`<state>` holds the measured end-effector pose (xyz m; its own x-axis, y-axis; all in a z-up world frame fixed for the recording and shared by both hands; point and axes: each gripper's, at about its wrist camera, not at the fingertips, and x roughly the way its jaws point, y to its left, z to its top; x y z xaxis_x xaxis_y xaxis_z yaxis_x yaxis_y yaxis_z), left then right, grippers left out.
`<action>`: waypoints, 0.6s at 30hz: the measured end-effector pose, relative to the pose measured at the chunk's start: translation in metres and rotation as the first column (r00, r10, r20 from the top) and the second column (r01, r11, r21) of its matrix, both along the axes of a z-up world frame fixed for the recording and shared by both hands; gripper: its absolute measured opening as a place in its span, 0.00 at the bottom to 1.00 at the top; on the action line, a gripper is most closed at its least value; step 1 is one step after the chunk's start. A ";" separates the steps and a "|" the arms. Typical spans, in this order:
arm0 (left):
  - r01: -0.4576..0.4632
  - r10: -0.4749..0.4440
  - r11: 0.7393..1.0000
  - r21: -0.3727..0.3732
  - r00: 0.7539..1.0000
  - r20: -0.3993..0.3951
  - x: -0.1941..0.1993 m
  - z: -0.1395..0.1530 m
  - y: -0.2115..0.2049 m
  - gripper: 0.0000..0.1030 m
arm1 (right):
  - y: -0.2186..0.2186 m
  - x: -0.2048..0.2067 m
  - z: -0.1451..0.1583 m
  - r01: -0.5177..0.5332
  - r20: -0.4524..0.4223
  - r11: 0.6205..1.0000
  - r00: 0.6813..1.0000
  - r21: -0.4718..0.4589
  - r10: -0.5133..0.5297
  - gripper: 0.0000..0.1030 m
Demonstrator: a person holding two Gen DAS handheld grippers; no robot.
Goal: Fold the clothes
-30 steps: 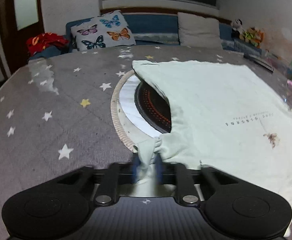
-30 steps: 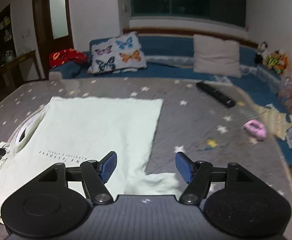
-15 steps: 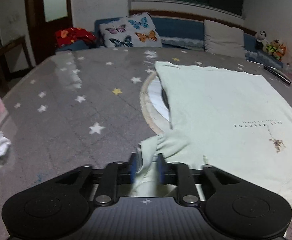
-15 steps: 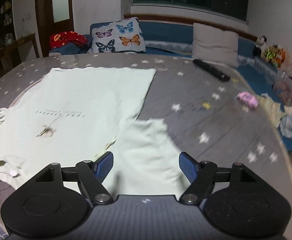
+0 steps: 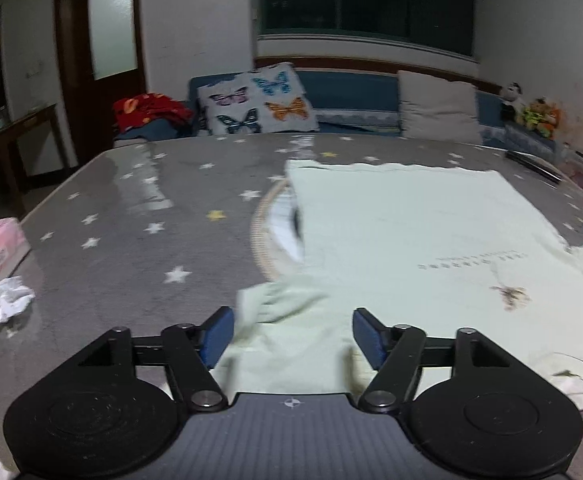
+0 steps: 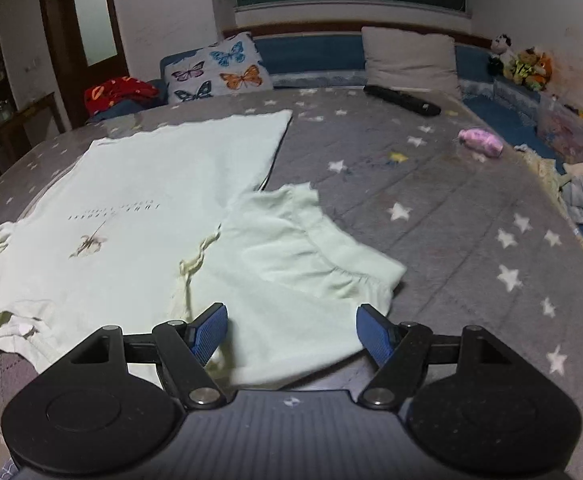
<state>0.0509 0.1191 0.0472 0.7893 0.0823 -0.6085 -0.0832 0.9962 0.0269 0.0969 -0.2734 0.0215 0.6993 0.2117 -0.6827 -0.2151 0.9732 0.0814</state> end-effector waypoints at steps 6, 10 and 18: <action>0.061 -0.061 0.998 0.029 0.998 0.020 0.006 -0.009 -0.028 0.77 | 0.022 0.025 0.012 -0.085 0.060 0.995 0.995 0.044 0.082 0.64; 0.060 -0.060 0.998 0.012 0.998 0.002 0.011 -0.018 -0.031 0.77 | 0.040 0.051 0.010 -0.145 0.057 0.986 0.988 0.086 0.141 0.59; 0.048 -0.049 0.999 -0.009 0.998 -0.048 0.015 -0.034 -0.029 0.77 | 0.068 0.093 -0.006 -0.209 0.016 0.969 0.978 0.129 0.209 0.58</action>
